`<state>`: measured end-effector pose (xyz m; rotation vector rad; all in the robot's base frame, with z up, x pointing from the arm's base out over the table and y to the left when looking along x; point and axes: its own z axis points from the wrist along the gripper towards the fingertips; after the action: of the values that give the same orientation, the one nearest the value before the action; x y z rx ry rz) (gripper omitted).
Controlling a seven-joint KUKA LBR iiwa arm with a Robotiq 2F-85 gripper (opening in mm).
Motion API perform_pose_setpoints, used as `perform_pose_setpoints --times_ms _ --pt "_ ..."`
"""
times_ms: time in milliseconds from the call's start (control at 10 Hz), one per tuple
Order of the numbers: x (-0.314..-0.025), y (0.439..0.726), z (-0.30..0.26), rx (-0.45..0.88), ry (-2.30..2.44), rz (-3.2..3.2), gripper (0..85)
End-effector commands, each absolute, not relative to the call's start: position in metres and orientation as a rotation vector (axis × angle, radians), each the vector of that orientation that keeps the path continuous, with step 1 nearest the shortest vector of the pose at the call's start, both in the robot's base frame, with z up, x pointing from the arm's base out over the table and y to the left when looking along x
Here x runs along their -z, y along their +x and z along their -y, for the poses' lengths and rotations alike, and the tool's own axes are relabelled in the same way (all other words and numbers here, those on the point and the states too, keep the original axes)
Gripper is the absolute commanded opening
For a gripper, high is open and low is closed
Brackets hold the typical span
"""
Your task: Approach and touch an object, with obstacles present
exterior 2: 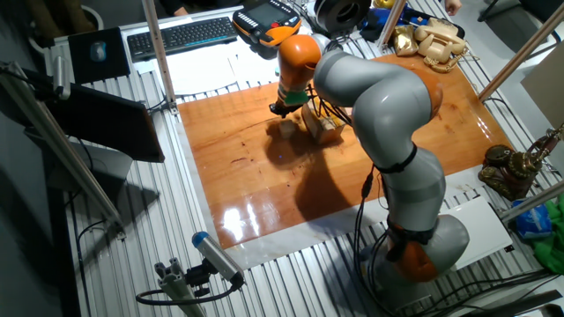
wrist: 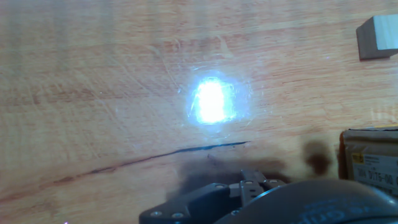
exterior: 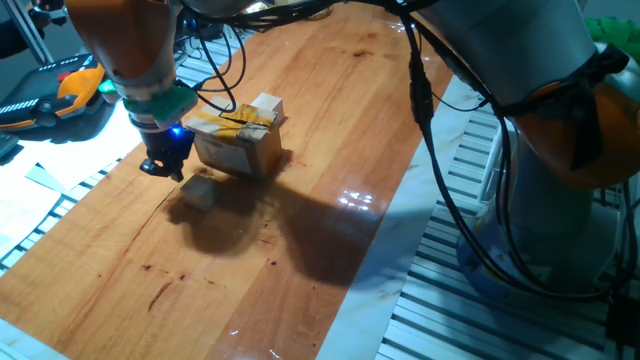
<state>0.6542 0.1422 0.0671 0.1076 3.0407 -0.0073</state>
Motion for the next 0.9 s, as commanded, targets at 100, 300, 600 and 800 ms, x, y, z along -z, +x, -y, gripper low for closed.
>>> perform_pose_setpoints --times_ms 100,300,600,800 --pt "-0.063 0.652 -0.142 0.015 0.110 -3.039 0.0" --pt "-0.060 0.649 -0.144 0.024 0.122 -3.046 0.0" --pt "-0.055 0.650 -0.143 0.033 0.145 -3.052 0.0" --pt "-0.057 0.648 -0.143 0.094 0.120 -3.113 0.0"
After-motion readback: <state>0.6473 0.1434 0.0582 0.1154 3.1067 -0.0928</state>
